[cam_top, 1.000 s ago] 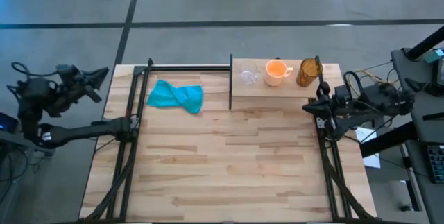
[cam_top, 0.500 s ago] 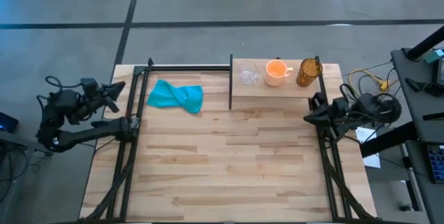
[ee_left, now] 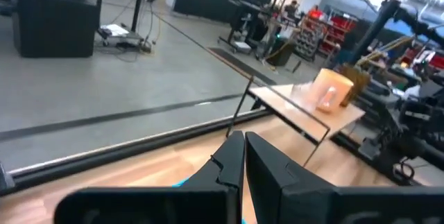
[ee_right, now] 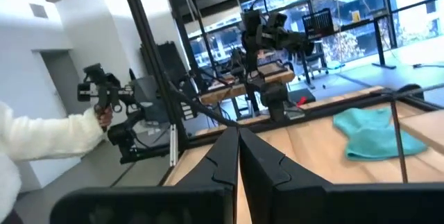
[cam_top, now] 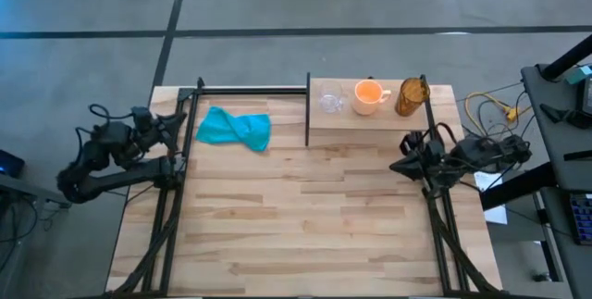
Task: Stack small to large cups/mugs on shelf
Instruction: Return to Home Position
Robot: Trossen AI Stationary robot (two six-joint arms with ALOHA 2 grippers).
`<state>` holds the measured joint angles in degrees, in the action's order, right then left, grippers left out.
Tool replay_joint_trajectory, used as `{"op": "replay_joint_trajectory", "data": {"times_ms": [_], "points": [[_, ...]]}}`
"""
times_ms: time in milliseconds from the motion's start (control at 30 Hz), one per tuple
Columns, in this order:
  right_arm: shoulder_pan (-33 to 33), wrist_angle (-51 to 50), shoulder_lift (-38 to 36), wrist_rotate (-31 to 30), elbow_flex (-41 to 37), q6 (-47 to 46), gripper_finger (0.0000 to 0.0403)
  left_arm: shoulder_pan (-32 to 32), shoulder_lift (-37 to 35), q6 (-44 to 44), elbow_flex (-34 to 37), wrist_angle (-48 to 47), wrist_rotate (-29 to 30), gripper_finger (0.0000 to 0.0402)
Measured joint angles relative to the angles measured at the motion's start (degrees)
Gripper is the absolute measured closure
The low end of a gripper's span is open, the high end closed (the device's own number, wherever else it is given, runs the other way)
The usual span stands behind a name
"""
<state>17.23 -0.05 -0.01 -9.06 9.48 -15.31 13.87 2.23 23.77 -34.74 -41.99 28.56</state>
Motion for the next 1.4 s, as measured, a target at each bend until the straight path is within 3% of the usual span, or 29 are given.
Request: {"op": "replay_joint_trajectory", "data": {"times_ms": [500, 933, 1400], "points": [[0.00, 11.16, 0.00, 0.01, -8.25, -1.73, 0.0394, -0.02, -0.58, 2.85, 17.49, 21.14, -7.34, 0.0402], [0.00, 11.04, 0.04, 0.00, -8.37, -2.69, 0.0394, 0.00, -0.58, 5.62, 33.16, 44.69, -10.72, 0.0402], [0.00, 8.99, 0.22, -0.04, -8.44, -2.69, 0.0394, 0.00, 2.54, 5.68, 34.29, 45.23, -12.14, 0.0402]]}}
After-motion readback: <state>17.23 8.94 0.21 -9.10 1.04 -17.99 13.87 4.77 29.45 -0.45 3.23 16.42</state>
